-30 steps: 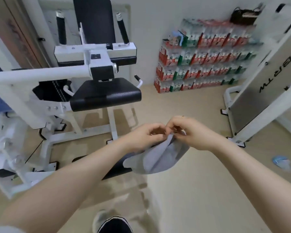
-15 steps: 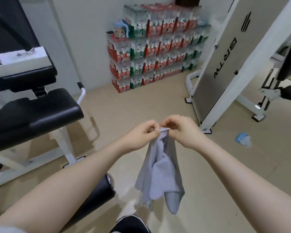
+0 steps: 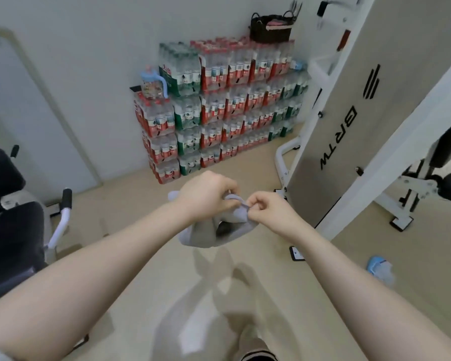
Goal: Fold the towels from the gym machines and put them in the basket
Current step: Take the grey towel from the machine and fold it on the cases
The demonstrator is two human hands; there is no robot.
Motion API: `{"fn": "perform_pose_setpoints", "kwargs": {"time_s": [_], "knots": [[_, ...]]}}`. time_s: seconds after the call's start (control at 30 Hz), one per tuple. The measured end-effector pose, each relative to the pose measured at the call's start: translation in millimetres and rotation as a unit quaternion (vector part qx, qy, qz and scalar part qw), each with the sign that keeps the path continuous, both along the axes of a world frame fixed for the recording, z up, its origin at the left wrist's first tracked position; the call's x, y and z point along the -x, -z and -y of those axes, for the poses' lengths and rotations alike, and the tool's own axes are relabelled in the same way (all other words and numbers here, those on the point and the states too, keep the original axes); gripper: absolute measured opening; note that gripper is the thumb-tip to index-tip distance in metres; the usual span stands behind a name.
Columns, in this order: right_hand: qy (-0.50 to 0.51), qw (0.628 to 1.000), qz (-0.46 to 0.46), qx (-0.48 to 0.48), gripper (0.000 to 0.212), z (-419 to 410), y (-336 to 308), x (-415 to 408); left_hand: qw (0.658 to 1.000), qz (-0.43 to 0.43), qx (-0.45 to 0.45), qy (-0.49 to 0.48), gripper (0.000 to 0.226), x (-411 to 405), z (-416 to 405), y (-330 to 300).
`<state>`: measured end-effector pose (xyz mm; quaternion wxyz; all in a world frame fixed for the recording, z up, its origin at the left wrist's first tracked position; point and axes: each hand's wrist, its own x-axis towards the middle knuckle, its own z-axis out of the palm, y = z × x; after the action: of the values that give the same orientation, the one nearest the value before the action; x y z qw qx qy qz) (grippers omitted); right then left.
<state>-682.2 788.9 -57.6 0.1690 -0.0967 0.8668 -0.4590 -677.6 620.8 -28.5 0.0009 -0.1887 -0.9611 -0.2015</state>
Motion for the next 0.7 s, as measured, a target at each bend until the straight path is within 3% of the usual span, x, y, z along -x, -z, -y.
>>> {"fn": "perform_pose_setpoints", "kwargs": {"time_s": [0.17,0.3,0.37,0.43,0.57,0.7], "knots": [[-0.035,0.987,-0.034,-0.153,0.010,-10.5,17.1,122.4,0.996,-0.021,0.074,-0.041,0.022,96.0,-16.5,11.6],[-0.094,0.968,-0.065,-0.225,0.023,-22.1,21.6,220.2,0.986,-0.067,0.133,-0.079,0.023,184.6,-32.7,15.3],[-0.076,0.974,-0.092,-0.194,0.020,-32.3,15.7,266.6,0.977,-0.090,0.151,-0.121,0.020,229.9,-39.1,11.9],[-0.032,0.988,-0.112,-0.101,0.027,-41.7,5.3,306.3,0.971,-0.109,0.141,-0.157,0.015,272.9,-41.2,7.7],[-0.045,0.991,-0.123,0.020,0.027,-45.3,-6.7,374.2,0.971,-0.122,0.117,-0.167,0.018,341.7,-39.9,4.7],[-0.102,0.991,-0.079,0.041,0.012,-42.8,1.1,437.8,0.971,-0.142,0.120,-0.149,0.027,405.2,-30.6,13.8]]}}
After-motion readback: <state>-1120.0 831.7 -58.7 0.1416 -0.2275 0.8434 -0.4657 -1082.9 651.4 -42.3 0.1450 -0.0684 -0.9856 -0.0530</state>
